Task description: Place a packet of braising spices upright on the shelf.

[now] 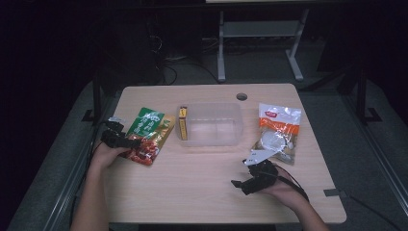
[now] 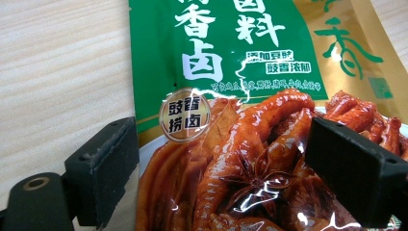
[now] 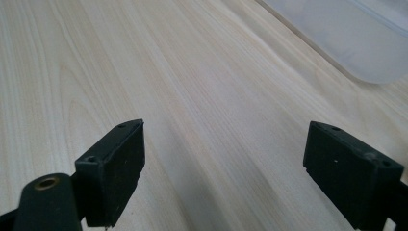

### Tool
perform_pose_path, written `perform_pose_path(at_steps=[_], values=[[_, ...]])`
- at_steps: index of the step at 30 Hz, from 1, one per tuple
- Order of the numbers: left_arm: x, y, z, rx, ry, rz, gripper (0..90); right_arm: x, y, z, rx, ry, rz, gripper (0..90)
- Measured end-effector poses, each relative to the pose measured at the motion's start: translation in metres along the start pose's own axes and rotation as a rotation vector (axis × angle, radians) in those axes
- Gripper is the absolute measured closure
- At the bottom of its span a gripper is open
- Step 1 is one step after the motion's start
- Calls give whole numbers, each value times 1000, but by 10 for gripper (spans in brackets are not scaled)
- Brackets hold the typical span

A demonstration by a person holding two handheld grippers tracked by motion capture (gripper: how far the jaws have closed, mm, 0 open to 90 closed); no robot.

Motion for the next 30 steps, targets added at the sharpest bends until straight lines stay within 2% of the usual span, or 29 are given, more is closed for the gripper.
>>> perform_pose_path(at_steps=[4,5,6,7,8,10,11,13,15,16,17,18,26,30], values=[[1,-3,0,-22,-2,11,161,-1,0,1,-3,4,-1,143],[1,-4,0,-26,-7,13,228,-1,0,1,-5,4,-1,143],[2,-4,-1,-29,-10,14,228,-1,0,1,-5,4,-1,143],[3,-4,-1,-32,-12,14,317,-1,0,0,-7,3,-1,142],[3,-3,-1,-32,-17,15,317,-1,0,0,-7,3,-1,142],[5,-2,-1,-39,-19,20,387,-1,-1,0,-8,4,0,142],[5,-4,-1,-50,-24,26,449,-1,0,0,-7,3,1,143],[5,-5,-2,-63,-21,25,481,-1,0,1,-6,4,1,143],[4,-6,-2,-92,-14,16,598,-1,-1,1,-8,9,4,143],[4,-6,-2,-92,-14,16,647,-1,-1,1,-8,9,4,143],[4,-6,-2,-93,-13,18,647,-1,-1,1,-10,11,5,143],[5,-7,-2,-90,-12,21,716,-1,-1,1,-11,11,5,143],[5,-5,-3,-91,-24,29,850,-1,-1,1,-12,13,3,143],[6,-6,-5,-94,-34,34,886,-1,-2,1,-9,9,4,143]])
Point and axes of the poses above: each handheld gripper's, and its own axes: x roughly backward along the jaws, z roughly out of its underside, y roughly to its left, the point moved 10 cm from there along -x, roughly forward along the jaws, and after that the axes turned 12 degrees about -y, right-handed, at the moved point
